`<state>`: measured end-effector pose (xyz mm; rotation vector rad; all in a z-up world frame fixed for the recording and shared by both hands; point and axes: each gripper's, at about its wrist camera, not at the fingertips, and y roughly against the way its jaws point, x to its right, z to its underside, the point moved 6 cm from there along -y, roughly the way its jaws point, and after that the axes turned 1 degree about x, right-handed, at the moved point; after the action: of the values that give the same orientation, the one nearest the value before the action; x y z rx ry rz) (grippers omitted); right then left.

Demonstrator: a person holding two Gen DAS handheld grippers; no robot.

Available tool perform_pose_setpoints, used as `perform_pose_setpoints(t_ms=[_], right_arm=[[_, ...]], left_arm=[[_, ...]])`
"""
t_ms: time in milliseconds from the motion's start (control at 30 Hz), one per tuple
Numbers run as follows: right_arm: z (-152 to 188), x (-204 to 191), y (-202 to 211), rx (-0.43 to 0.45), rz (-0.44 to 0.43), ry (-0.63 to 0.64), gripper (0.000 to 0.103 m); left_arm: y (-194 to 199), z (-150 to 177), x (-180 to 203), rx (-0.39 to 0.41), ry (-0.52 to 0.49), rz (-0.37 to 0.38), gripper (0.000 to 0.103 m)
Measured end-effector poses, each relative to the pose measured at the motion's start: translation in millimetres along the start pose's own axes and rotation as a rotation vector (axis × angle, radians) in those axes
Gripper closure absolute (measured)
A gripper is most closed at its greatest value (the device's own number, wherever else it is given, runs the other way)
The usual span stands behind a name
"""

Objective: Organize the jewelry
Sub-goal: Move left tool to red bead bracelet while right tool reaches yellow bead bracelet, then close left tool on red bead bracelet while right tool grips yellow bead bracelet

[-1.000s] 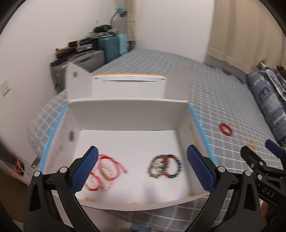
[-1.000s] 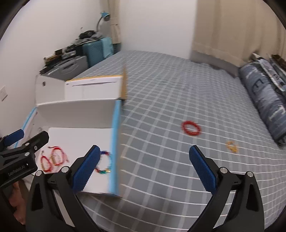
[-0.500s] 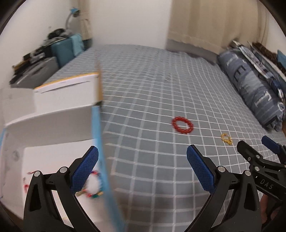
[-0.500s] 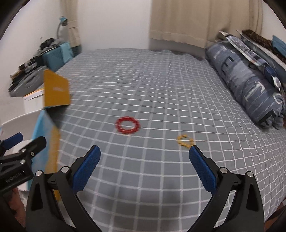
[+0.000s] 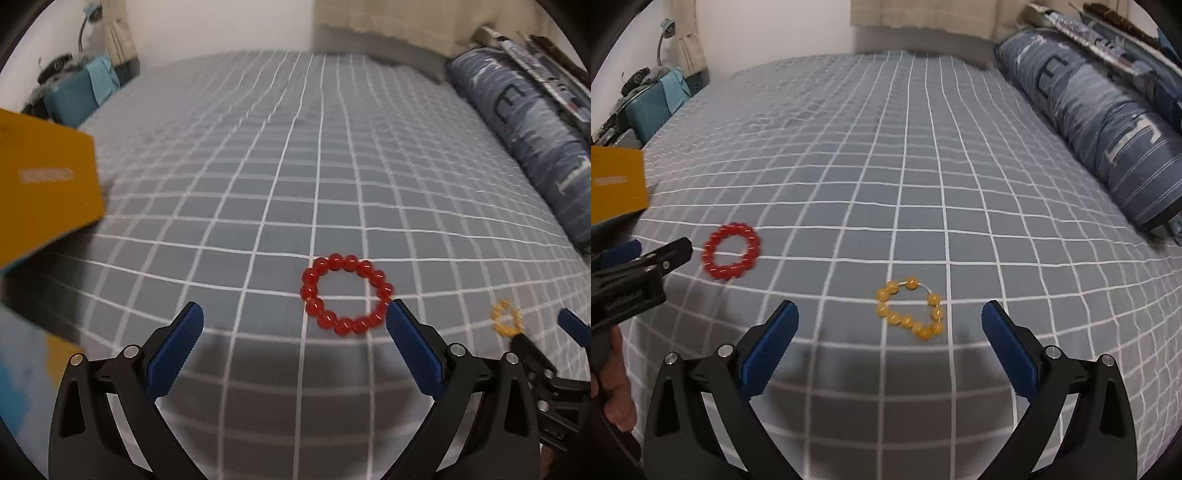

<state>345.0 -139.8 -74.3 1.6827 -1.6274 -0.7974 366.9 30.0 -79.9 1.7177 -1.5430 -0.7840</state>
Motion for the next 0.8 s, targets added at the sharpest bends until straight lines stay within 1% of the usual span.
perform_pose_setpoints(t_ms=[33, 100, 267, 433, 467, 500, 533, 600, 633, 700, 733, 800], right_arm=[[-1, 4, -9, -0.010, 0.006, -0.005, 0.008], [-2, 8, -20, -0.025, 0.005, -0.016, 0.008], [2, 16, -41, -0.059, -0.006, -0.048, 0.008], [6, 20, -49, -0.075, -0.013, -0.071, 0.008], [7, 19, -49, -0.075, -0.012, -0.069, 0.008], [7, 19, -50, -0.076, -0.013, -0.067, 0.008], [7, 20, -50, -0.077, -0.014, -0.068, 0.008], [7, 20, -51, -0.082, -0.012, -0.068, 0.016], [8, 19, -51, -0.087, -0.008, -0.068, 0.018], [9, 18, -50, -0.087, -0.008, -0.064, 0.026], [8, 18, -50, -0.087, -0.008, -0.061, 0.028], [8, 18, -48, -0.082, -0.005, -0.062, 0.038]], left_arm=[[-14, 0, -2, -0.026, 0.015, 0.004, 0.006], [-30, 0, -3, -0.056, 0.022, 0.009, 0.007], [-47, -2, -1, -0.064, 0.032, 0.018, 0.008], [-53, 4, -2, -0.063, 0.012, -0.028, 0.016], [-53, 4, -1, -0.062, 0.012, -0.030, 0.021], [-53, 2, -1, -0.062, 0.013, -0.030, 0.028], [-52, 3, -2, -0.062, 0.015, -0.030, 0.031], [-51, 3, -1, -0.065, 0.014, -0.027, 0.044], [-48, 5, 2, -0.065, 0.012, -0.030, 0.047], [-48, 3, 1, -0.070, 0.014, -0.027, 0.060], [-48, 4, 3, -0.070, 0.012, -0.027, 0.065], [-46, 3, 6, -0.074, -0.003, -0.016, 0.086]])
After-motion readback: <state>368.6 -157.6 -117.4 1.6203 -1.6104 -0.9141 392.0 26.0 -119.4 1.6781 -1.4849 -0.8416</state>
